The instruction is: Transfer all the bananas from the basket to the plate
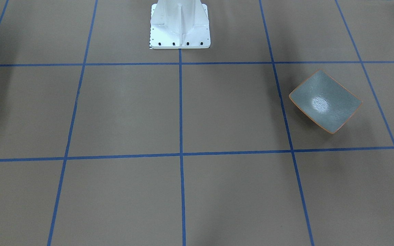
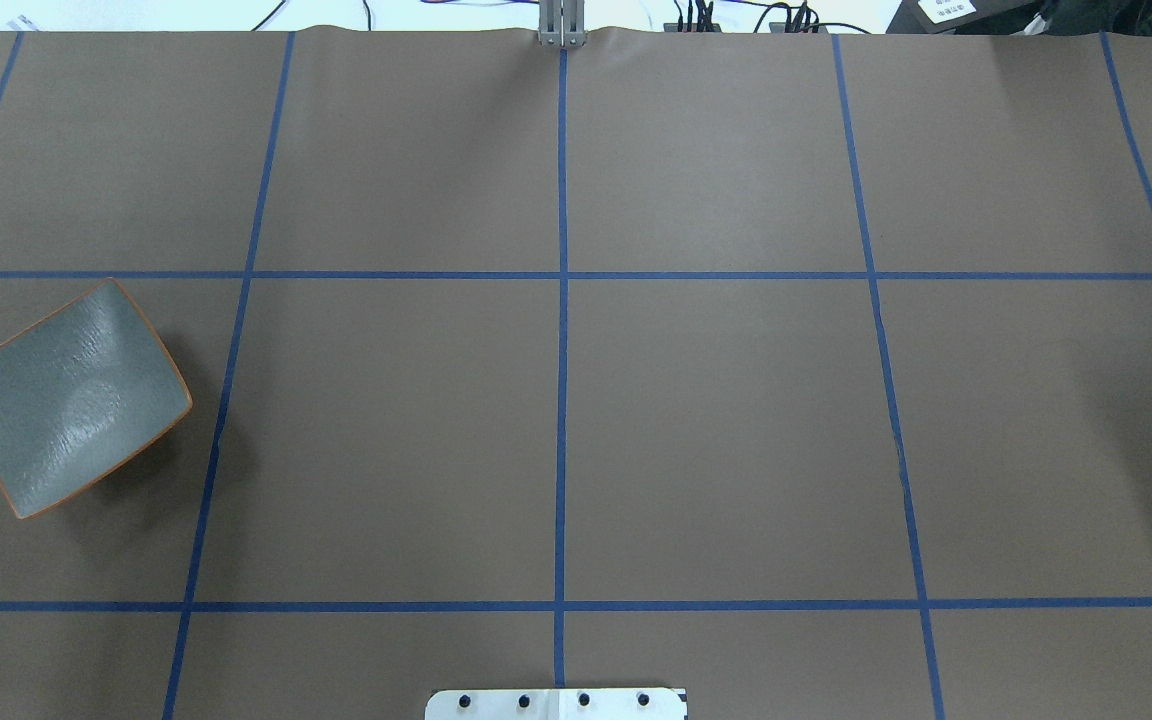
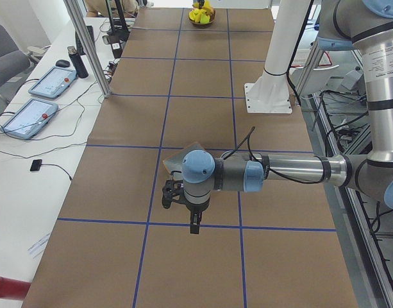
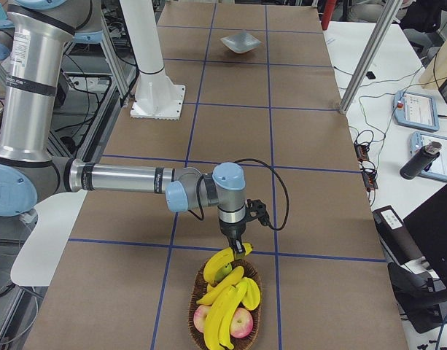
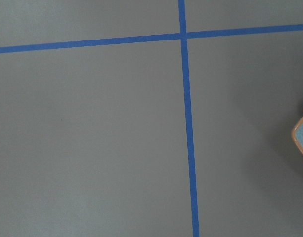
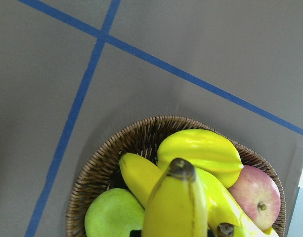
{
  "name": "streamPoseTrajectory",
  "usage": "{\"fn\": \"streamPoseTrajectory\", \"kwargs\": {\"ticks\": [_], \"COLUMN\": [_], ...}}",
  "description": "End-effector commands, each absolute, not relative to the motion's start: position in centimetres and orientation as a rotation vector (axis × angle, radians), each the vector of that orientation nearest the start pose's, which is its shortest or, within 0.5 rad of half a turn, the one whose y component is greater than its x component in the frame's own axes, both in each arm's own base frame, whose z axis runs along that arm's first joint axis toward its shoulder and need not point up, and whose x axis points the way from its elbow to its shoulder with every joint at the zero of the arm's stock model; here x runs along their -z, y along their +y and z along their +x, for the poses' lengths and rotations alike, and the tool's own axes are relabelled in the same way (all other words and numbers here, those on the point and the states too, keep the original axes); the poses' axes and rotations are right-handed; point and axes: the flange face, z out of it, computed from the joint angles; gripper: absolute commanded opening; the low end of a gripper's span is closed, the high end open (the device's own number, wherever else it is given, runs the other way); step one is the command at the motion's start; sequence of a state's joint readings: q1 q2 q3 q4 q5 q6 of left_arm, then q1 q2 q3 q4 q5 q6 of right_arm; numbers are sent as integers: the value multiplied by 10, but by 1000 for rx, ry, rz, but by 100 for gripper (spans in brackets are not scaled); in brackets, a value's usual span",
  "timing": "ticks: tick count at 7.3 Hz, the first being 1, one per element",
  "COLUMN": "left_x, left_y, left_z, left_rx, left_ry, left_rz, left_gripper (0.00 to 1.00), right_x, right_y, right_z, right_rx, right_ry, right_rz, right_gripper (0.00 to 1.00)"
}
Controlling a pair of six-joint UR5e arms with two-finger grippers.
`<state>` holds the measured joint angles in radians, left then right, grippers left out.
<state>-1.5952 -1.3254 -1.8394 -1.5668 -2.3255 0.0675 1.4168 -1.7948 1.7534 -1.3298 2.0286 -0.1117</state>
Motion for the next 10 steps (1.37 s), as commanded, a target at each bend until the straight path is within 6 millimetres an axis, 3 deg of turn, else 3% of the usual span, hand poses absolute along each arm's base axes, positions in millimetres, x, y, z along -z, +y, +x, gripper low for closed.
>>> {"fn": "streamPoseTrajectory", "kwargs": {"ticks": [1,3,5,7,10], "left_x": [-637,-639,-640,-640,-639], "left_y": [-388,-387,-386,-386,-386], "left_z": [-75,-75,-75,-75,-75], "left_rx": [-47,-46,-44,-44,-46], "left_ry": [753,753,754,754,753], "left_rz": [51,46,42,43,46], "left_gripper": [100,100,100,100,100], "right_x": [-642,-633,-640,-623,-596], "right_y": [-425,-432,-419,-406,-420], "right_z": [19,30,58,49,38], "right_rx": [317,318,296,298,292], "right_ry": [-533,-533,-529,-635,-770], "right_rz": [215,225,185,181,218], "right_gripper": [0,0,0,0,0]}}
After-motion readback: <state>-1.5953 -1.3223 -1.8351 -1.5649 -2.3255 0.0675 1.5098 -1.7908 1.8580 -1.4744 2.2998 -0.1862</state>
